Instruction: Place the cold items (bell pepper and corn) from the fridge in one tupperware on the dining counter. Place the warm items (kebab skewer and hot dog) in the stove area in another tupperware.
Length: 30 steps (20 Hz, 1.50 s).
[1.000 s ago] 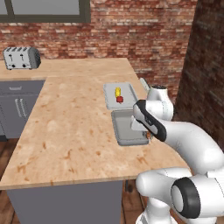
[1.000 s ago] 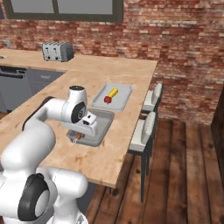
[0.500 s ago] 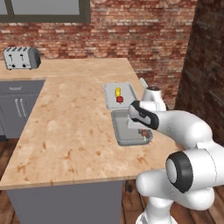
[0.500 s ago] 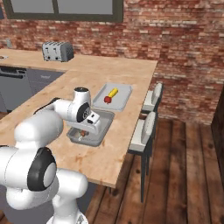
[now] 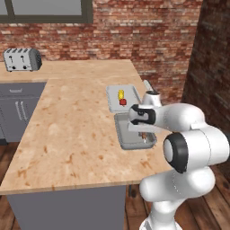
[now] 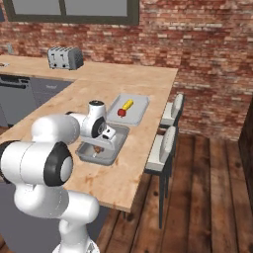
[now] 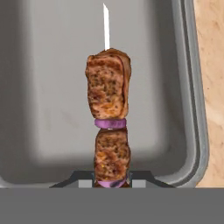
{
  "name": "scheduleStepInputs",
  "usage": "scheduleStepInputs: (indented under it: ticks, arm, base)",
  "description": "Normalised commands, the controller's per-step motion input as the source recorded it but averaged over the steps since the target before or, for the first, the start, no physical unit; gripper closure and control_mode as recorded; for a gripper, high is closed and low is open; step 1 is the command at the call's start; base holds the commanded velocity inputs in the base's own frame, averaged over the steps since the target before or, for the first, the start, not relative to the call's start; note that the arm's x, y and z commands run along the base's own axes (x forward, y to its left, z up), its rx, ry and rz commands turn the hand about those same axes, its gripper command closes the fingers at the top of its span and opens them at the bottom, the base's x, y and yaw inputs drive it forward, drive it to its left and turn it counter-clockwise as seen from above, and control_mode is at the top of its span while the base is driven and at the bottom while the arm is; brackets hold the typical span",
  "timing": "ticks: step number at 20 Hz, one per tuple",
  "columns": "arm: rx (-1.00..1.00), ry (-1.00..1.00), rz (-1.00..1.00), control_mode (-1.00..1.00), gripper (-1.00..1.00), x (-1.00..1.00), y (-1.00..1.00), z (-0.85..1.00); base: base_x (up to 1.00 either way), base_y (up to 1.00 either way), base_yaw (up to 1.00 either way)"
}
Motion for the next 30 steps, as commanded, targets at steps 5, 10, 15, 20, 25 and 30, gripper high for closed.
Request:
scheduleStepInputs:
  ticks: [5,10,15,20,25,30]
  arm:
    - [0.00,0.00,0.00,-1.00,1.00,0.34,0.00,-0.28]
    - [0.00,0.00,0.00,-1.00,1.00,0.29,0.00,-0.31]
    - [0.00,0.00,0.00,-1.00,1.00,0.23,0.00,-0.26]
    - [0.00,0.00,0.00,-1.00,1.00,0.15,0.00,-0.23]
    - [0.00,0.00,0.00,-1.00,-1.00,0.11,0.00,-0.24]
    - [-0.03,0.00,0.00,-1.00,-1.00,0.00,0.01,-0.04]
  base:
    - [0.00,0.00,0.00]
    - [0.00,0.00,0.00]
    - [0.00,0.00,0.00]
    - [0.00,0.00,0.00]
    - [0.00,0.00,0.00]
    - [0.00,0.00,0.00]
